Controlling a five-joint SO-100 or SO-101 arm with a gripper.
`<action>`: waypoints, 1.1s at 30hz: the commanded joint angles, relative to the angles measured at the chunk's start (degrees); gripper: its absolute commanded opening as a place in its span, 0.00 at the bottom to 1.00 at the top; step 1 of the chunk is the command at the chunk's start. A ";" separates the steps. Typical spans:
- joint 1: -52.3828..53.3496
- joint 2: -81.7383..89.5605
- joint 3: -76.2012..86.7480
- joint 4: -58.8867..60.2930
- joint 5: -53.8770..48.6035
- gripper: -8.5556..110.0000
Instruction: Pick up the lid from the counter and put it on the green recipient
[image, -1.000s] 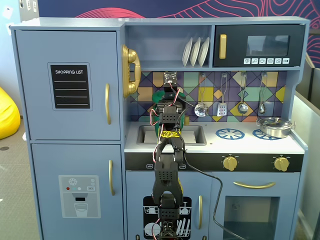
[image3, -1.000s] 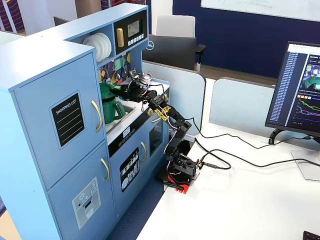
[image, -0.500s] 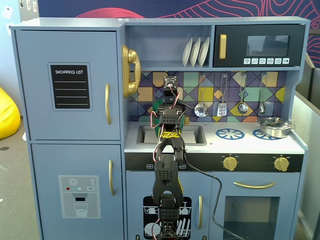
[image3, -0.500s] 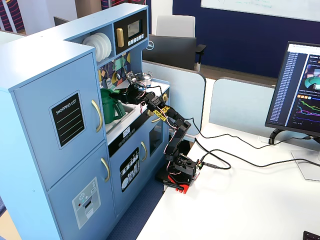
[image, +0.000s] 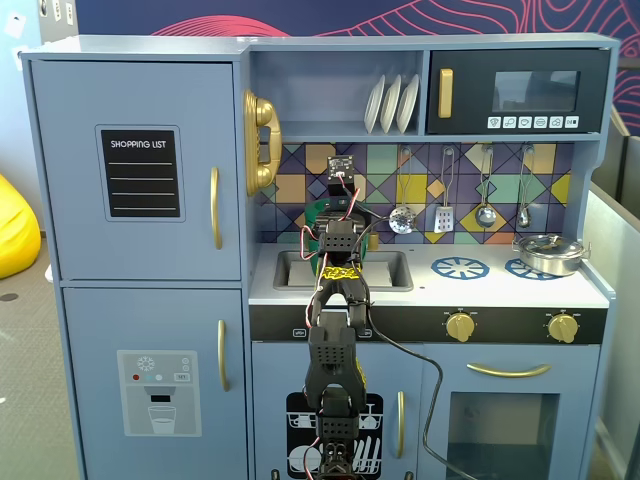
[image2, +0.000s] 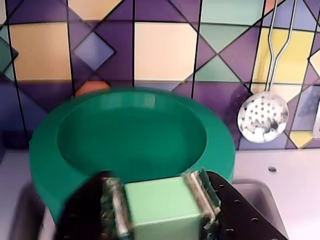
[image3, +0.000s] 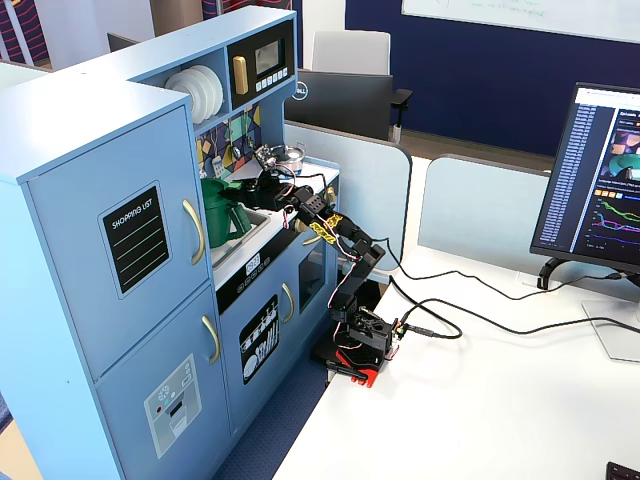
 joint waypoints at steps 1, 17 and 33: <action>-0.62 2.02 -2.46 -3.96 2.55 0.33; -1.85 26.81 7.29 10.63 -0.26 0.30; -2.55 59.94 72.16 25.40 4.92 0.07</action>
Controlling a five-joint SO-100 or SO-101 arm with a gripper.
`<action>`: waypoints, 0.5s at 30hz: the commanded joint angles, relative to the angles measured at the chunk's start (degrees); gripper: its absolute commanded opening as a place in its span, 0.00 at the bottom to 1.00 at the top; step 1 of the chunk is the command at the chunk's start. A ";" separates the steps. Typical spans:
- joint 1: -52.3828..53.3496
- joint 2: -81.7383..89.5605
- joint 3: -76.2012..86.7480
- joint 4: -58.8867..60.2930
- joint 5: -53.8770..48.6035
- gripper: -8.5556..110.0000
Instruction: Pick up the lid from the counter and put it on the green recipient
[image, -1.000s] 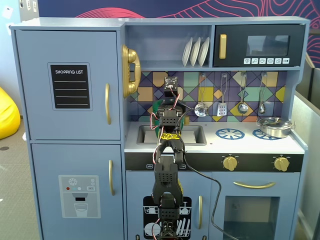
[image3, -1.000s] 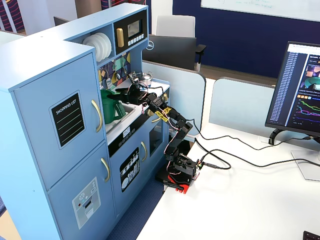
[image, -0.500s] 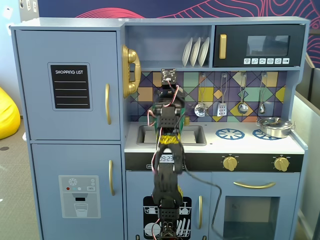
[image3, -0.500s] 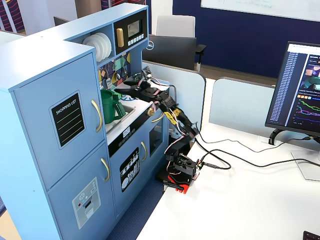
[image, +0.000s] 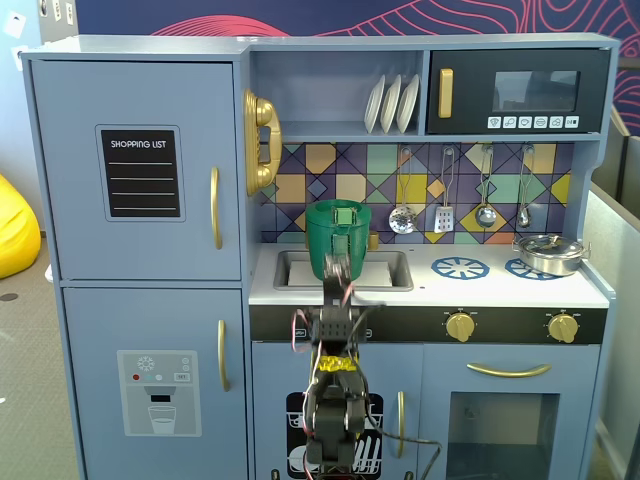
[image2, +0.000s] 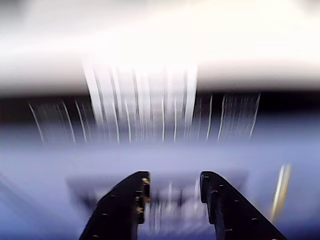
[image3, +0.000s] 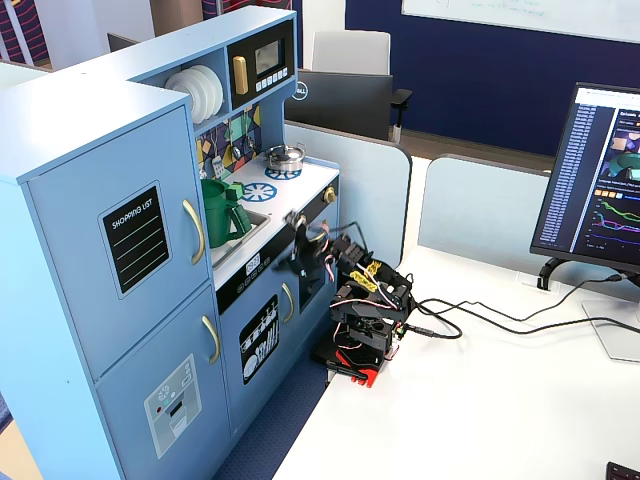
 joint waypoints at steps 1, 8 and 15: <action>-1.05 5.27 11.07 4.22 2.99 0.07; -1.76 10.72 21.18 20.83 4.48 0.10; -2.29 10.81 23.12 34.80 5.71 0.10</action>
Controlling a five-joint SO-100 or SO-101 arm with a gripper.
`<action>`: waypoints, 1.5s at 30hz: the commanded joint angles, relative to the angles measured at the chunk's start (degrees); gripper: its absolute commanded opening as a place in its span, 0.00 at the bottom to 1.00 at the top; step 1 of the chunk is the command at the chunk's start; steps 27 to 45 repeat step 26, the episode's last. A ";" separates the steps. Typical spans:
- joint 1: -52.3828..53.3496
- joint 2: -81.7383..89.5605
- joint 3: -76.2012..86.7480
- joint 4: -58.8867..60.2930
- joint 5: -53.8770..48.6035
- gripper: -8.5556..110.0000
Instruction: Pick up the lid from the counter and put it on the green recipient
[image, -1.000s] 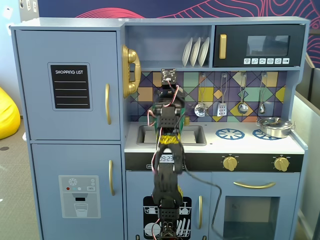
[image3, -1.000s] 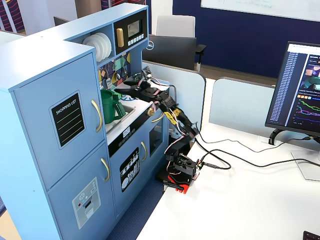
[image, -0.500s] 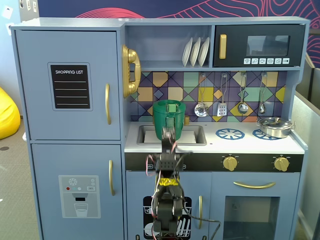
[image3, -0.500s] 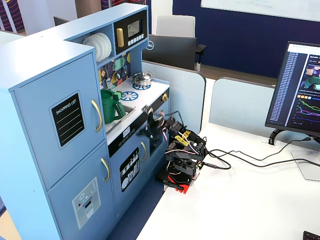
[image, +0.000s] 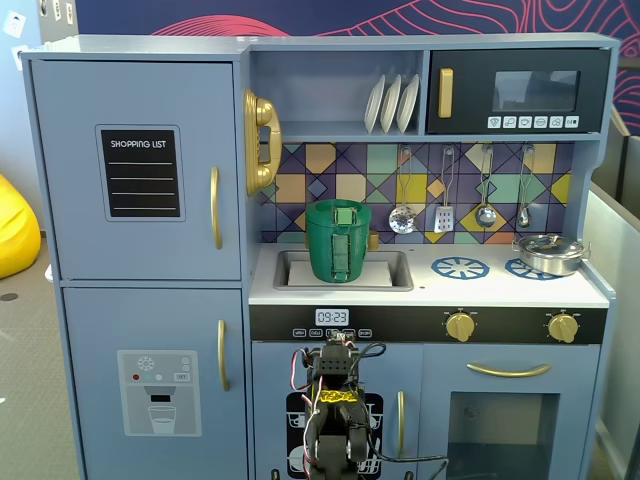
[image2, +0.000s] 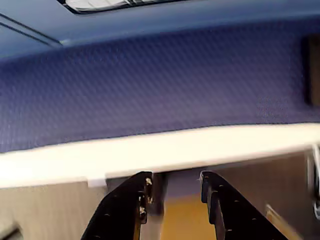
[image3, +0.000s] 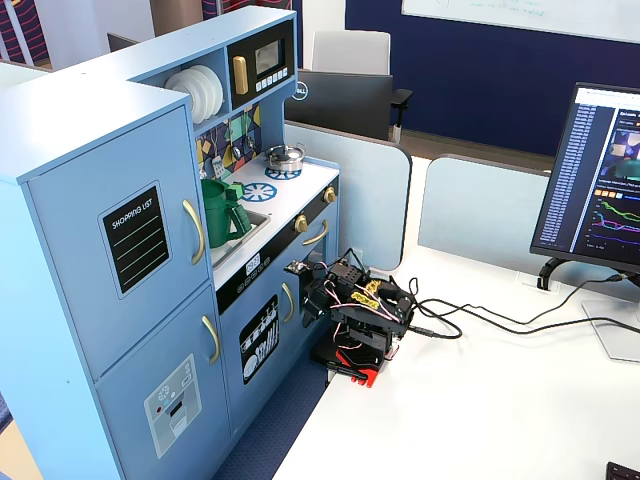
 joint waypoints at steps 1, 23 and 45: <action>-0.70 0.00 -0.09 10.63 0.88 0.10; -0.26 0.00 -0.09 10.63 2.20 0.10; -0.26 0.00 -0.09 10.63 2.20 0.10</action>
